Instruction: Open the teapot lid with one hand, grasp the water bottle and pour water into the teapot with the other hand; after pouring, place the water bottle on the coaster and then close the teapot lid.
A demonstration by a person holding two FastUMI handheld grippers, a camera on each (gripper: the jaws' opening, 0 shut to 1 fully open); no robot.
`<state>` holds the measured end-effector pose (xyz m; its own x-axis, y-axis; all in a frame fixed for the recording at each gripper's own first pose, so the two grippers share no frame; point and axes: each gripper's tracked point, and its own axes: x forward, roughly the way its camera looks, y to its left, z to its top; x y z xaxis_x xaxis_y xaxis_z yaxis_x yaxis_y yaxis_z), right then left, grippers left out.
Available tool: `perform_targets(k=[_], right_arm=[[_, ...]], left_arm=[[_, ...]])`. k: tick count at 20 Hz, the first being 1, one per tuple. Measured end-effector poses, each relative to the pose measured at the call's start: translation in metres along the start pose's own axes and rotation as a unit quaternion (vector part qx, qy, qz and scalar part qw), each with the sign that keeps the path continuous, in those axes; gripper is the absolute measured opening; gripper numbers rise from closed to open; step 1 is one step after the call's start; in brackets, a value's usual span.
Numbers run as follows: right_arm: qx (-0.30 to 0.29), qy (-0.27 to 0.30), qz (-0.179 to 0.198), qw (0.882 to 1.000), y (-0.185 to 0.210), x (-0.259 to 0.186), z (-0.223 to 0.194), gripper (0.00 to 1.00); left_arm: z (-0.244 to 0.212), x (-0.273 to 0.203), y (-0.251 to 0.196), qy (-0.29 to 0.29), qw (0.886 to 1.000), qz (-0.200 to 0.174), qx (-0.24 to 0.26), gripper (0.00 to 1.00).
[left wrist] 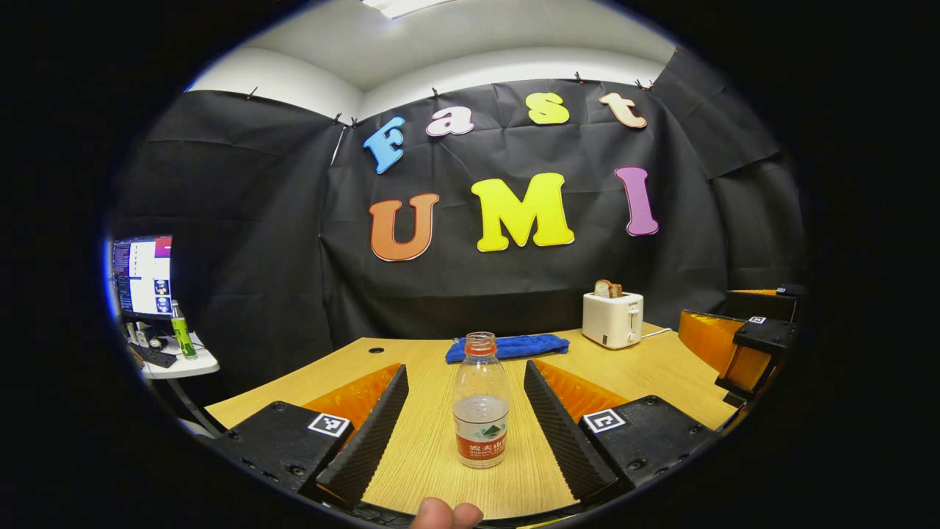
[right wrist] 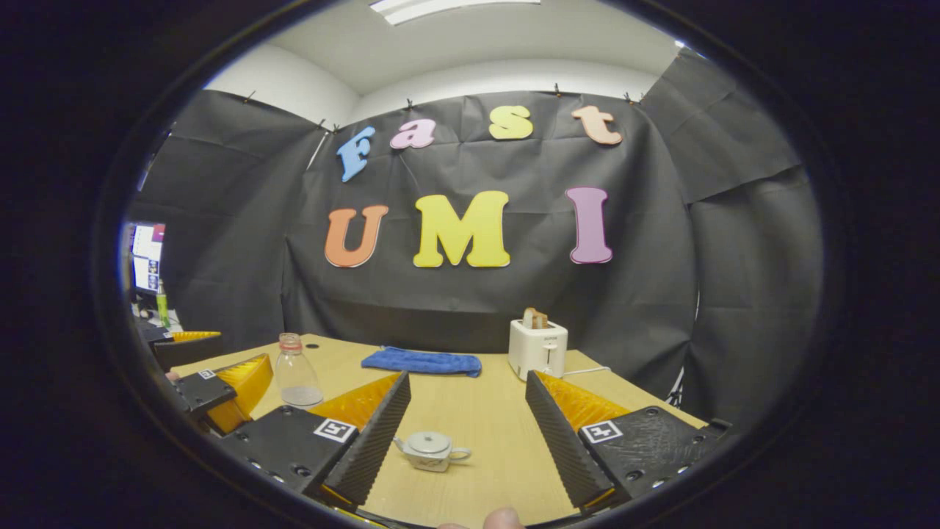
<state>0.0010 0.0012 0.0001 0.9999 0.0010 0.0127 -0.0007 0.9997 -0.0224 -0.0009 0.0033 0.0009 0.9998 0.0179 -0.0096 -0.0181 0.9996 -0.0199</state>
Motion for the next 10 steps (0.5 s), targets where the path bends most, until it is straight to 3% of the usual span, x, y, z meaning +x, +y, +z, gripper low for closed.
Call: perform_targets(k=[10], right_arm=[[-0.011, 0.016, 0.001, 1.0, 0.0, 0.009, -0.022, 0.95]], left_arm=[[0.002, 0.0, 0.005, -0.003, 1.0, 0.004, -0.001, 0.99]])
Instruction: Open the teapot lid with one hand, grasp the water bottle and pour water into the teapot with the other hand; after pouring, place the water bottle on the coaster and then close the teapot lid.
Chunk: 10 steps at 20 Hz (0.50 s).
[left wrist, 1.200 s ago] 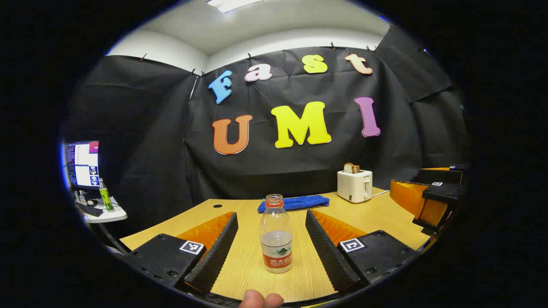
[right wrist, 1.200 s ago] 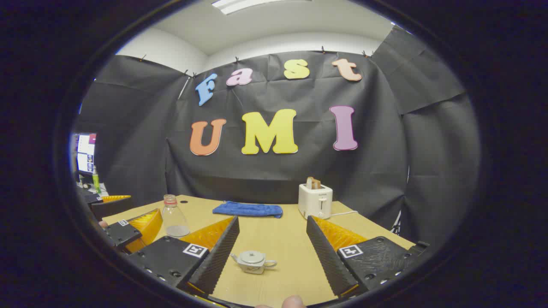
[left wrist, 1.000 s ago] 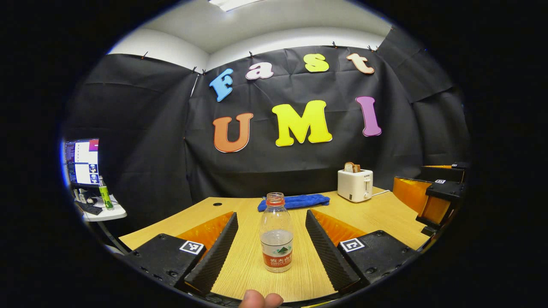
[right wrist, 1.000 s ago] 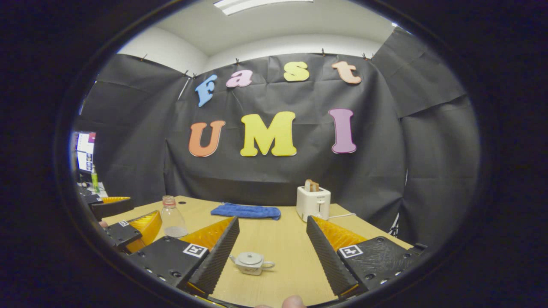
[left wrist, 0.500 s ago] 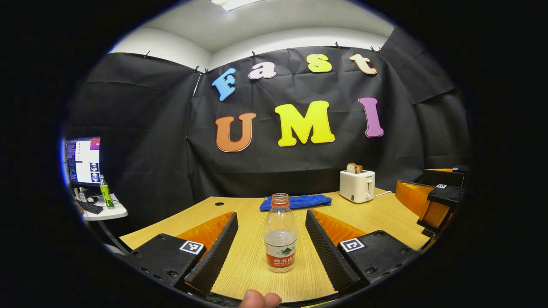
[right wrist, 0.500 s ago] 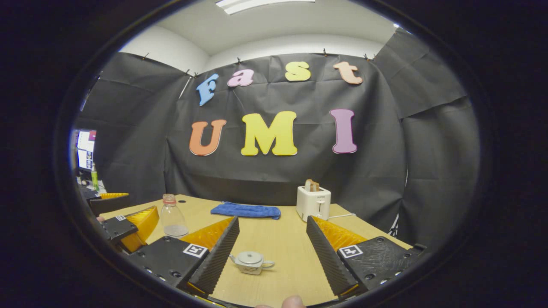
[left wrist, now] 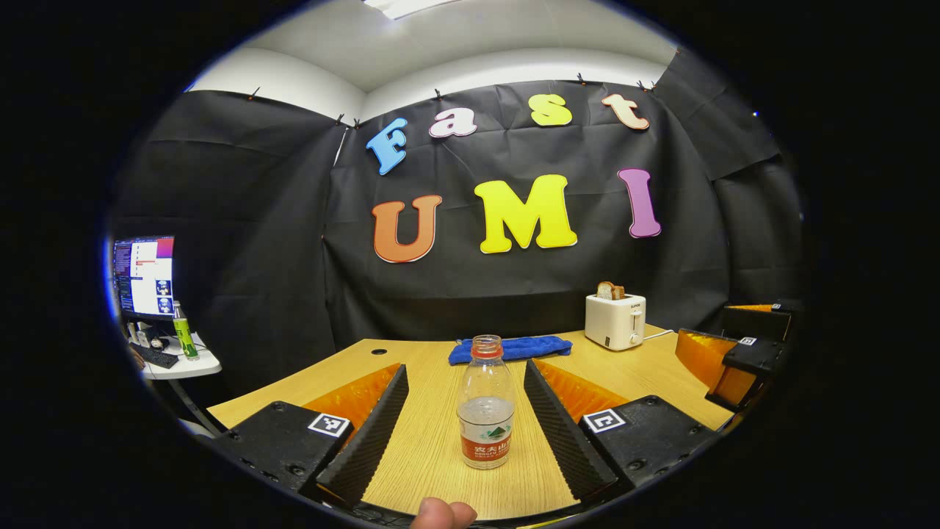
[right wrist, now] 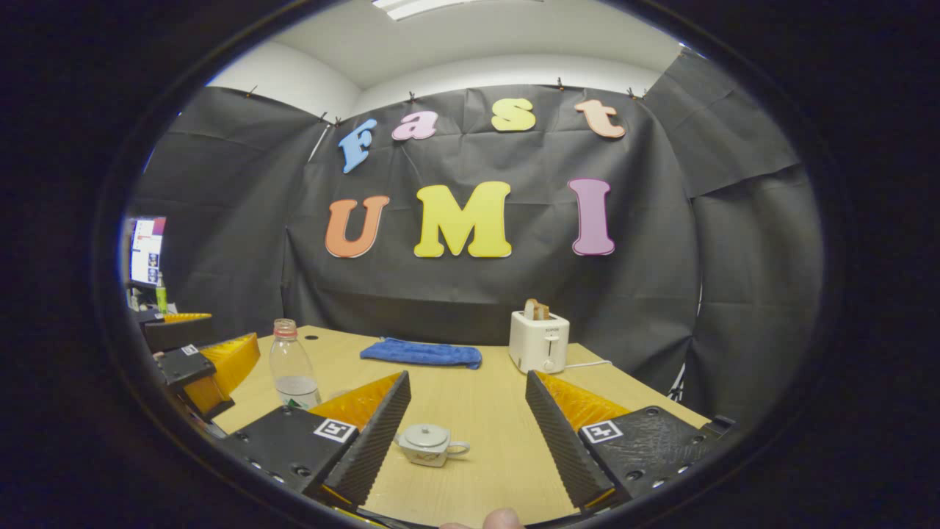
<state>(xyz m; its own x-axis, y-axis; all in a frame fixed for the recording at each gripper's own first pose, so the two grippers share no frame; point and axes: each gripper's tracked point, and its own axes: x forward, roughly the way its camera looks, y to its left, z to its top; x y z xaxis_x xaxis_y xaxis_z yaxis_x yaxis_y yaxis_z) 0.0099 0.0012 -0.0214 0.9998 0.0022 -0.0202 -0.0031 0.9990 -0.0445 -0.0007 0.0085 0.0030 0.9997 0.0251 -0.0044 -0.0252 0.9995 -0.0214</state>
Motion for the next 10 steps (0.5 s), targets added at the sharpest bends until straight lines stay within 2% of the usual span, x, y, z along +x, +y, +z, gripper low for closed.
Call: perform_targets(k=[2, 6, 8, 10], right_arm=[[-0.002, 0.007, 0.003, 1.0, 0.003, 0.007, -0.01, 0.97], [-0.007, 0.023, 0.009, 1.0, 0.01, 0.021, -0.032, 0.93], [-0.007, 0.032, 0.013, 0.999, 0.014, 0.028, -0.043, 0.97], [-0.005, 0.041, 0.017, 0.999, 0.019, 0.038, -0.053, 0.97]], left_arm=[[0.0, 0.001, 0.002, 0.001, 1.0, 0.001, 0.001, 0.99], [0.001, 0.002, 0.01, 0.002, 1.0, 0.005, -0.001, 0.99], [0.002, 0.002, 0.014, 0.001, 1.0, 0.01, -0.002, 0.99], [0.001, 0.003, 0.02, 0.002, 1.0, 0.013, -0.003, 0.99]])
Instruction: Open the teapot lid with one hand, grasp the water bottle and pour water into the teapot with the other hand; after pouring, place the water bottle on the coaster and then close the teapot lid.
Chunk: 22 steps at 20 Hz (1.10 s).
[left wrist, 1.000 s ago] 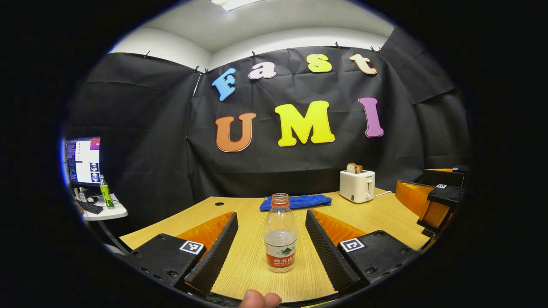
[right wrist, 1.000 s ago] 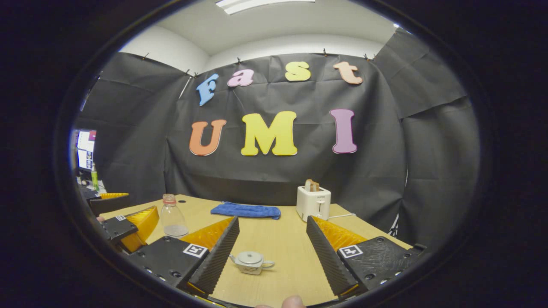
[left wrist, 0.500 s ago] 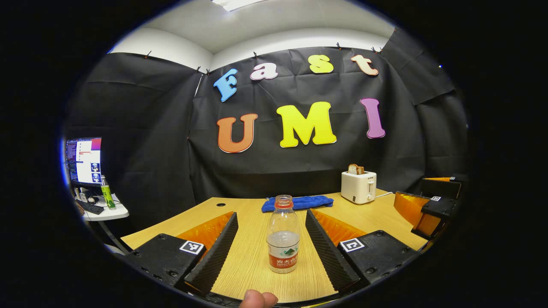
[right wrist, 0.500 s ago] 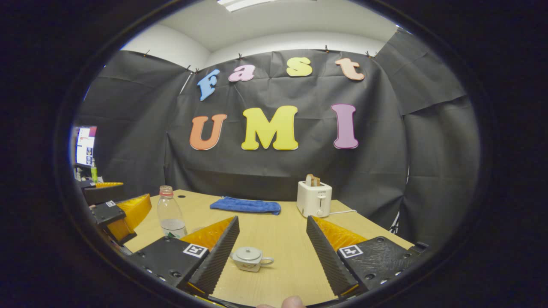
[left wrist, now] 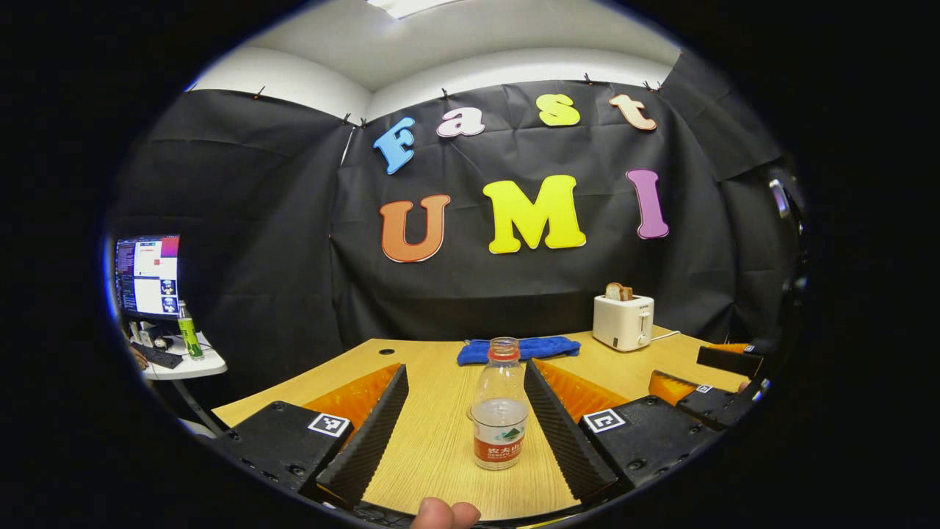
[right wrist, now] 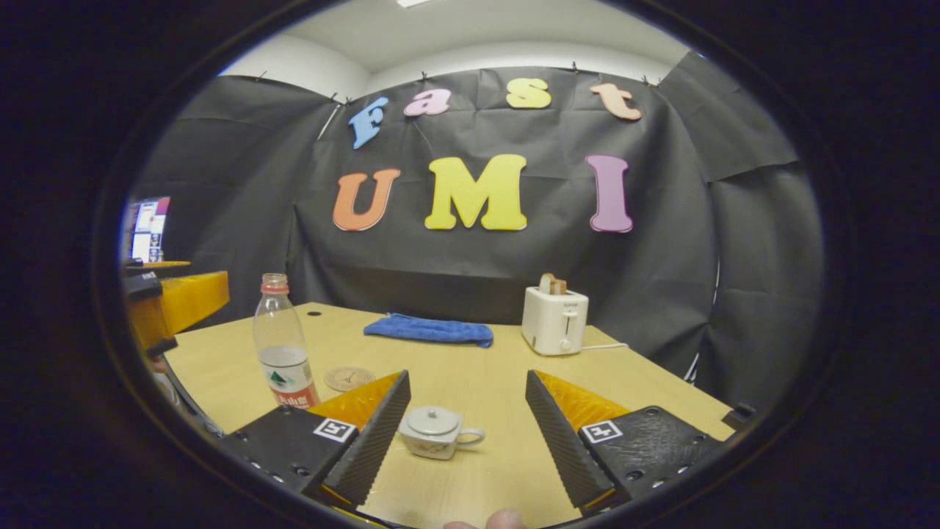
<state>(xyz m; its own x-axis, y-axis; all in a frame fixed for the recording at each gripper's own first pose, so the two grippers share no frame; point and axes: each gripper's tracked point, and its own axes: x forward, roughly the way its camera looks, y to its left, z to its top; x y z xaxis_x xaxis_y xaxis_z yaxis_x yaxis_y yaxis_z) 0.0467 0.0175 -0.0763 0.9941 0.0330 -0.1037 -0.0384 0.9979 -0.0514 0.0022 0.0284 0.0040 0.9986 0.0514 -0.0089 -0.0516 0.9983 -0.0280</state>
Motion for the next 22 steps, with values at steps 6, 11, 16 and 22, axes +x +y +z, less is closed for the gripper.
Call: perform_targets(k=[6, 11, 16, 22], right_arm=[[-0.006, 0.03, 0.015, 0.999, 0.011, 0.033, -0.027, 0.95], [-0.011, 0.043, 0.015, 0.999, 0.016, 0.047, -0.039, 0.95], [-0.012, 0.058, 0.017, 0.998, 0.019, 0.061, -0.048, 0.74], [-0.022, 0.063, 0.029, 0.997, 0.027, 0.069, -0.05, 0.22]], left_arm=[[-0.001, 0.002, 0.008, 0.003, 1.0, 0.005, -0.005, 0.99], [-0.001, 0.003, 0.016, 0.004, 1.0, 0.012, 0.0, 0.99], [-0.002, 0.004, 0.016, 0.004, 1.0, 0.013, 0.005, 0.99], [-0.002, 0.004, 0.02, 0.004, 1.0, 0.014, 0.005, 0.99]])
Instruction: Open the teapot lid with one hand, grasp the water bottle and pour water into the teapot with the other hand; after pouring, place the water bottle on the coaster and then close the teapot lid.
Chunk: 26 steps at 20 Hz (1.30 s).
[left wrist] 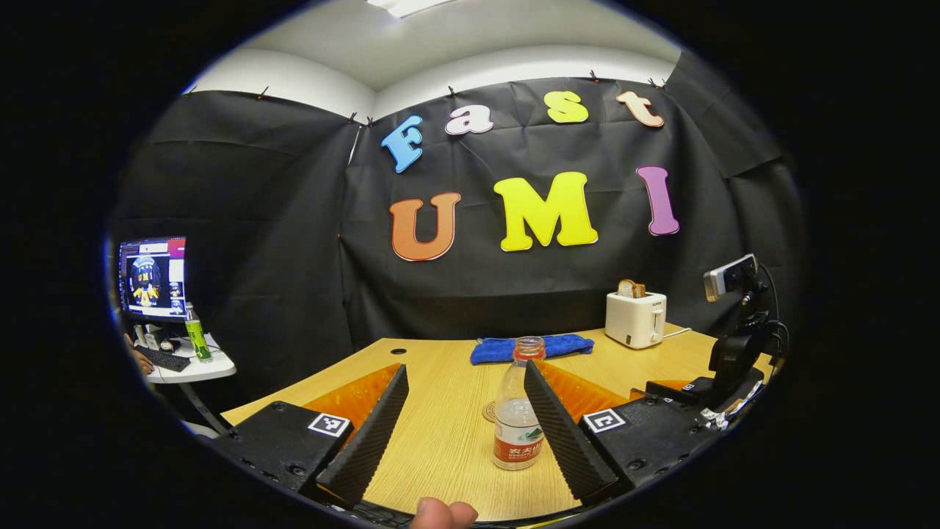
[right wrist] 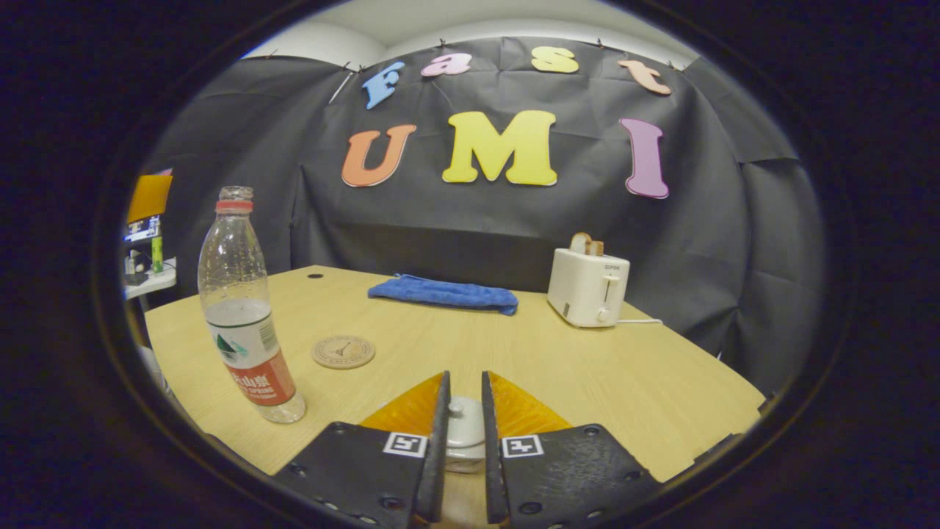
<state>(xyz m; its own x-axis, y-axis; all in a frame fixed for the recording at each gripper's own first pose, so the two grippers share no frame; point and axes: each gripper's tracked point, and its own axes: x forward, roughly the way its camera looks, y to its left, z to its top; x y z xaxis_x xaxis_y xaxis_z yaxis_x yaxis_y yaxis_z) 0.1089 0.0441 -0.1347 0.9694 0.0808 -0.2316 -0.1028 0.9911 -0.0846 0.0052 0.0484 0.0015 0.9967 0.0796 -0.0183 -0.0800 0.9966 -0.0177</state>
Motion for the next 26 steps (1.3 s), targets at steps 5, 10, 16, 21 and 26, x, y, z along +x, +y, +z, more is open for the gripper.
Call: perform_targets(k=[5, 10, 16, 21, 26], right_arm=[[-0.011, 0.008, 0.016, 1.0, 0.002, 0.0, 0.0, 0.01], [-0.002, -0.002, 0.029, 1.0, 0.003, 0.001, 0.007, 0.0], [0.007, -0.025, 0.036, 0.999, -0.007, -0.013, 0.034, 0.0], [0.011, -0.035, 0.044, 0.998, -0.02, -0.039, 0.041, 0.0], [0.013, -0.044, 0.048, 0.998, -0.042, -0.065, 0.042, 0.0]], left_arm=[[-0.002, 0.002, 0.003, 0.002, 1.0, 0.002, 0.0, 0.99], [-0.004, 0.003, 0.005, 0.006, 1.0, 0.002, -0.004, 0.99], [-0.008, 0.005, -0.006, 0.011, 1.0, -0.015, -0.004, 0.99], [-0.018, 0.004, -0.028, 0.023, 0.999, -0.045, -0.006, 0.99], [-0.037, -0.003, -0.051, 0.04, 0.997, -0.061, -0.003, 0.99]])
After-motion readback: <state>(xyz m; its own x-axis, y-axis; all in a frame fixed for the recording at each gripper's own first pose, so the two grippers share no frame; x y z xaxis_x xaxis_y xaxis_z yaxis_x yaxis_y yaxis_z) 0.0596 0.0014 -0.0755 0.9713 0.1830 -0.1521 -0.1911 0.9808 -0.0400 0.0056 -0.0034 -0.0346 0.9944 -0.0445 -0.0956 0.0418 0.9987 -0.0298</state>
